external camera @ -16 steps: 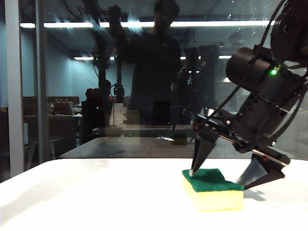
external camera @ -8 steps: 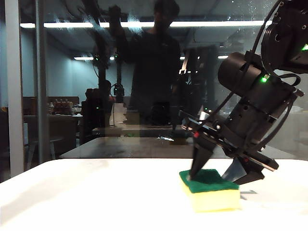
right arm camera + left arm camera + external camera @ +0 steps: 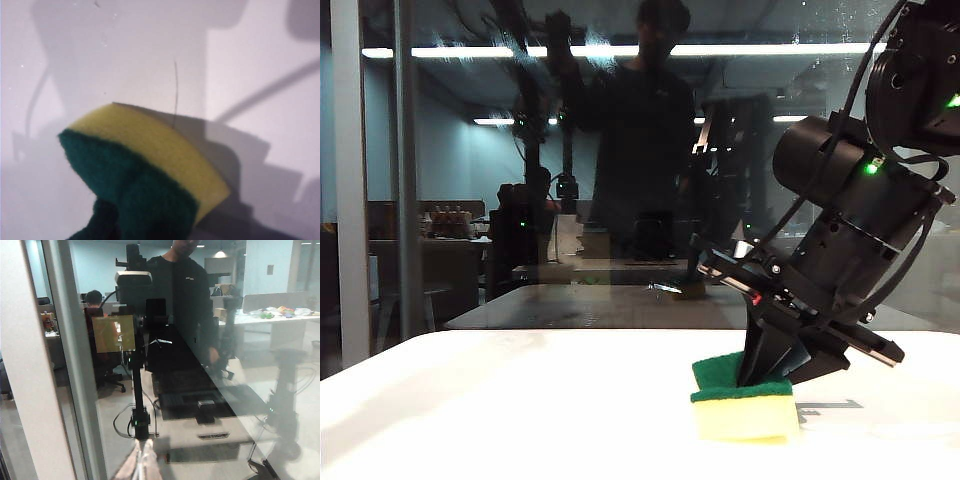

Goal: Reach upward to find where there is water on the glass, pick up the sponge from the table, dry the water, and finally place the sponge back on the table.

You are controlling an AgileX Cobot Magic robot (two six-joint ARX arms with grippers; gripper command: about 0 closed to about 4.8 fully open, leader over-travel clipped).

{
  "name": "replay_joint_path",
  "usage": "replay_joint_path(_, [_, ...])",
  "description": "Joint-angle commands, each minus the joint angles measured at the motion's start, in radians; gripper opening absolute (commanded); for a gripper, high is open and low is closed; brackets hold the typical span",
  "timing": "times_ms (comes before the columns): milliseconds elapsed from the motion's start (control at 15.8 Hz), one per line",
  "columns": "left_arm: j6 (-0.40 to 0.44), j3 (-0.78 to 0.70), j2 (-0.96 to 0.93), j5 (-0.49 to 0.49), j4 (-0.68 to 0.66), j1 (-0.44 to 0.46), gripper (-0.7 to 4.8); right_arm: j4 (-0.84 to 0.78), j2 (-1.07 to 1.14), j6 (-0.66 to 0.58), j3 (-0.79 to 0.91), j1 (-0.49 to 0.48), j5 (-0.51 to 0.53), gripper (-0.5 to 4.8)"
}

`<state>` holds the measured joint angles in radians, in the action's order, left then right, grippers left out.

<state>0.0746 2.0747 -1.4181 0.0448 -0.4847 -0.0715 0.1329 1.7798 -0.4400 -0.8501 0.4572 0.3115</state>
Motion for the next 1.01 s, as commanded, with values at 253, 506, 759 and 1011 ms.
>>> replay_joint_path(253, [0.001,0.006,0.004,0.003,-0.026,0.0,-0.06,0.071,-0.09,0.052,0.008,0.002,-0.042,-0.05])
replay_joint_path(506, [0.001,0.006,0.003,0.003,-0.031,0.0,-0.06,0.163,-0.253,0.124,-0.09,0.001,-0.115,-0.05])
replay_joint_path(759, [0.001,0.006,0.003,0.003,-0.031,0.0,-0.06,0.342,-0.32,0.228,-0.3,0.001,-0.176,-0.05])
replay_joint_path(1011, [0.001,0.006,0.003,0.003,-0.031,0.0,-0.06,0.449,-0.328,0.319,-0.56,-0.002,-0.243,-0.05])
